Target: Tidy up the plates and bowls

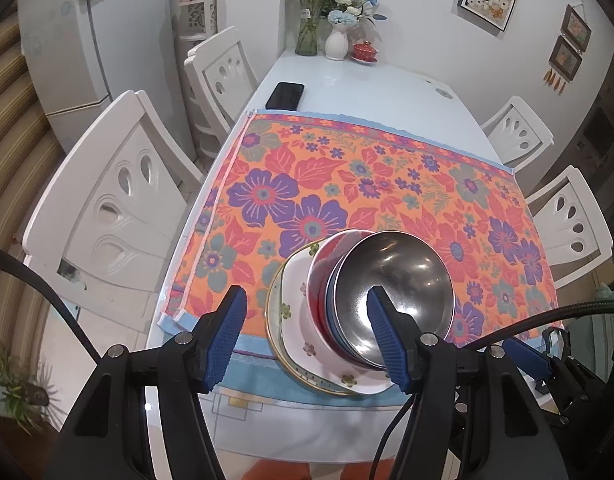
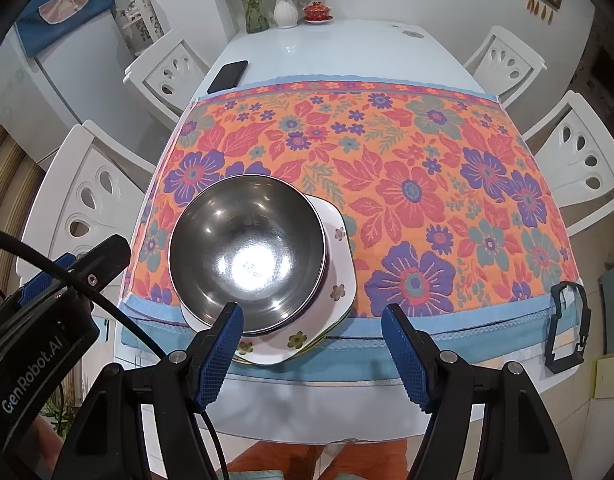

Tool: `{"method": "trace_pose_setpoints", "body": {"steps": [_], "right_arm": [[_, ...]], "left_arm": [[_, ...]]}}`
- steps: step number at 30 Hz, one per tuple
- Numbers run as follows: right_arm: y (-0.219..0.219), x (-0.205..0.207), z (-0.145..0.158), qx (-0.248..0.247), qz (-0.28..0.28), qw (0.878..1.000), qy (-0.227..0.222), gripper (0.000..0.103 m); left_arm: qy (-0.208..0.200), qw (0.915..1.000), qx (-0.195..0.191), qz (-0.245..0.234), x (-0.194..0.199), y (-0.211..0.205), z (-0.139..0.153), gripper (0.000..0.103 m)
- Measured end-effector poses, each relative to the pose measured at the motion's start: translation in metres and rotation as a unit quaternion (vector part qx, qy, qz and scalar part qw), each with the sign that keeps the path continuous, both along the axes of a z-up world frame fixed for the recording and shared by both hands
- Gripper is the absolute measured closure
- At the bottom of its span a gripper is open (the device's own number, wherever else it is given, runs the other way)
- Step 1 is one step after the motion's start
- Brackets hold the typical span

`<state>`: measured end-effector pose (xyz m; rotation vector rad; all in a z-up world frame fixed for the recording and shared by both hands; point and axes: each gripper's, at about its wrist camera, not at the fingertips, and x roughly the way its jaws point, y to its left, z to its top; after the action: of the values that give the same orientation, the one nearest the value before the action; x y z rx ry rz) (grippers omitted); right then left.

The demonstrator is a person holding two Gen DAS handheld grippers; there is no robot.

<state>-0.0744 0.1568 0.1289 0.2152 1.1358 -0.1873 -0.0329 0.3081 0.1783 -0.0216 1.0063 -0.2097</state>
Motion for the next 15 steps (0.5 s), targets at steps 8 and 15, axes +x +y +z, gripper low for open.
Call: {"method": "trace_pose_setpoints", "body": {"steps": [8, 15], "right_arm": [[-0.005, 0.002, 0.001, 0.001, 0.011, 1.0, 0.002, 0.034], [-0.017, 0.002, 0.003, 0.004, 0.027, 1.0, 0.001, 0.034]], "left_arm": [[0.001, 1.0, 0.001, 0.006, 0.0, -0.006, 0.001, 0.043], [-0.001, 0.9998, 0.008, 0.016, -0.005, -0.014, 0.003, 0.043]]}}
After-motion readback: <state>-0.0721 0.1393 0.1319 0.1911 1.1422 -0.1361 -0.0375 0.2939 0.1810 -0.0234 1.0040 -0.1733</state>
